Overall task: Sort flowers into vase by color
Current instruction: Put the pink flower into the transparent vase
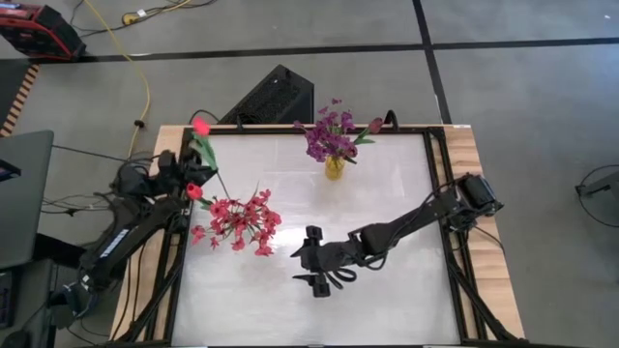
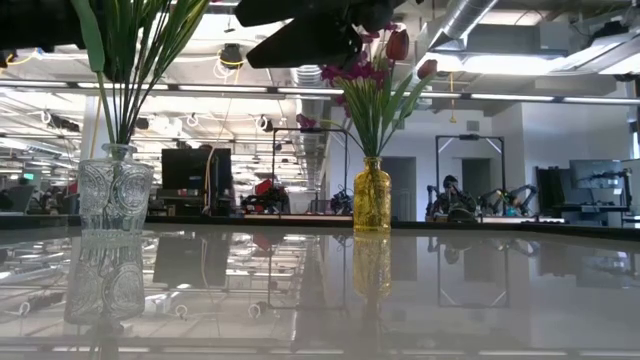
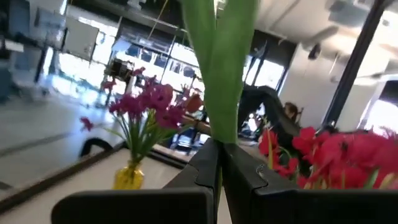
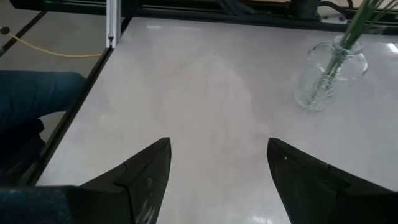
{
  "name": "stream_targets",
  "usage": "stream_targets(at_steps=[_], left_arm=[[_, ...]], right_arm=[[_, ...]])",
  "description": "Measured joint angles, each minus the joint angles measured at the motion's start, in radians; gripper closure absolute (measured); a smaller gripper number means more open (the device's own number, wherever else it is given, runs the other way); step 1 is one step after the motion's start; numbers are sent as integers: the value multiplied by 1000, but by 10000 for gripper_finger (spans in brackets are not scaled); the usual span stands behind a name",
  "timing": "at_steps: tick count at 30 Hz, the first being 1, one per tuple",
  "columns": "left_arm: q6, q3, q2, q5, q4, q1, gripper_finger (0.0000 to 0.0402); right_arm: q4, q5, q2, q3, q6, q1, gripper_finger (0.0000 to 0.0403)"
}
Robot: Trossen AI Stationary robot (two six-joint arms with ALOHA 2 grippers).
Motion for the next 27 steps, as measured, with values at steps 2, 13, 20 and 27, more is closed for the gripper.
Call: stream_targets(at_steps=[2, 13, 20, 27], left_arm=[[-62, -9, 1, -1, 28, 0, 401], [-152, -52, 0, 12, 57, -33, 401], [-293, -191, 0, -12, 360, -113, 401], [-264, -224, 0, 13, 379, -129, 401]], right_arm=[[3, 0, 0, 0, 0, -4, 111], [11, -1, 0, 0, 0, -9, 111], [15, -1, 0, 0, 3, -16, 111], [21, -1, 0, 0, 8, -22, 111]])
